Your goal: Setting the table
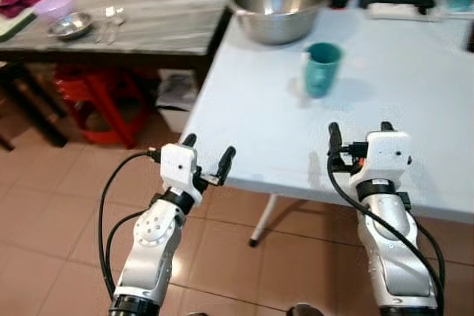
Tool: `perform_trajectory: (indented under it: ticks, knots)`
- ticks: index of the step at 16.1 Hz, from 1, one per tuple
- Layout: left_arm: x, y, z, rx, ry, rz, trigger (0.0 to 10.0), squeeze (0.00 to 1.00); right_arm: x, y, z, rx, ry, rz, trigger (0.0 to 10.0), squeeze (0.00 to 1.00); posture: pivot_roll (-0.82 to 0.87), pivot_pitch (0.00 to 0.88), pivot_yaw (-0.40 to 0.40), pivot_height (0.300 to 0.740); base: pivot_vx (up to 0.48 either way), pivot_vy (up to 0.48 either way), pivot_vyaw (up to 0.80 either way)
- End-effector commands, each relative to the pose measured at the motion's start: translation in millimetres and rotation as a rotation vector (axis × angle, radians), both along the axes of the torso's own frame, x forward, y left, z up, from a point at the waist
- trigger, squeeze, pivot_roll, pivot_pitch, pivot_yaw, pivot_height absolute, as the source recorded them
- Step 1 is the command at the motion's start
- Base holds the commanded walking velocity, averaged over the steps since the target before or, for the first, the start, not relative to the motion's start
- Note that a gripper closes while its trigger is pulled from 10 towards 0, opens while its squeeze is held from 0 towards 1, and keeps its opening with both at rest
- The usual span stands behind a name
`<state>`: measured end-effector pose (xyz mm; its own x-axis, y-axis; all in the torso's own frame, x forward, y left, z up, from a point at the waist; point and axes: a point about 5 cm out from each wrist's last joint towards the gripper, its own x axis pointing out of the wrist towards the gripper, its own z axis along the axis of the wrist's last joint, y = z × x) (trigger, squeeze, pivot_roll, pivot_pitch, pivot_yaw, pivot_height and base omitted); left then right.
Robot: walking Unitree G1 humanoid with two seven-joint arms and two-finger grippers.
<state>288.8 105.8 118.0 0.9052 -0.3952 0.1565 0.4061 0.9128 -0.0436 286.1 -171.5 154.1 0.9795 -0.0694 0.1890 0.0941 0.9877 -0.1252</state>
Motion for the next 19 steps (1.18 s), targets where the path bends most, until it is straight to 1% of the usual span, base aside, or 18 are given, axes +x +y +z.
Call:
perform_trajectory:
  ticks: [1, 3, 5, 15, 19]
  knots:
    - [-1.7, 10.7, -1.4, 0.012, 0.004, 0.015, 10.0, 0.00, 0.7, 9.0, 0.5, 0.013, -0.006, 0.022, 10.0, 0.00, -0.13, 0.136, 0.101, 0.740, 0.000, 0.000, 0.00]
    - [-2.6, 9.7, -1.0, 0.009, 0.000, 0.003, 10.0, 0.00, 1.2, 9.5, 0.7, 0.012, -0.007, 0.025, 10.0, 0.00, -0.13, 0.135, 0.103, 0.740, 0.000, 0.000, 0.00]
    - [-3.3, 8.8, -0.6, 0.009, -0.004, -0.007, 10.0, 0.00, 1.6, 9.4, 0.9, 0.012, -0.009, 0.024, 10.0, 0.00, -0.13, 0.135, 0.104, 0.740, 0.257, 0.000, 0.00]
    - [-3.5, 5.3, 1.1, 0.003, -0.010, -0.043, 10.0, 0.00, 0.4, 10.6, -0.6, 0.007, -0.011, 0.024, 10.0, 0.00, -0.13, 0.134, 0.107, 0.740, 0.323, 0.000, 0.00]
    - [-4.0, 6.1, 0.6, 0.009, -0.009, -0.038, 10.0, 0.00, 0.1, 12.2, -2.6, 0.010, -0.006, 0.029, 10.0, 0.00, -0.13, 0.132, 0.106, 0.740, 0.292, 0.000, 0.00]
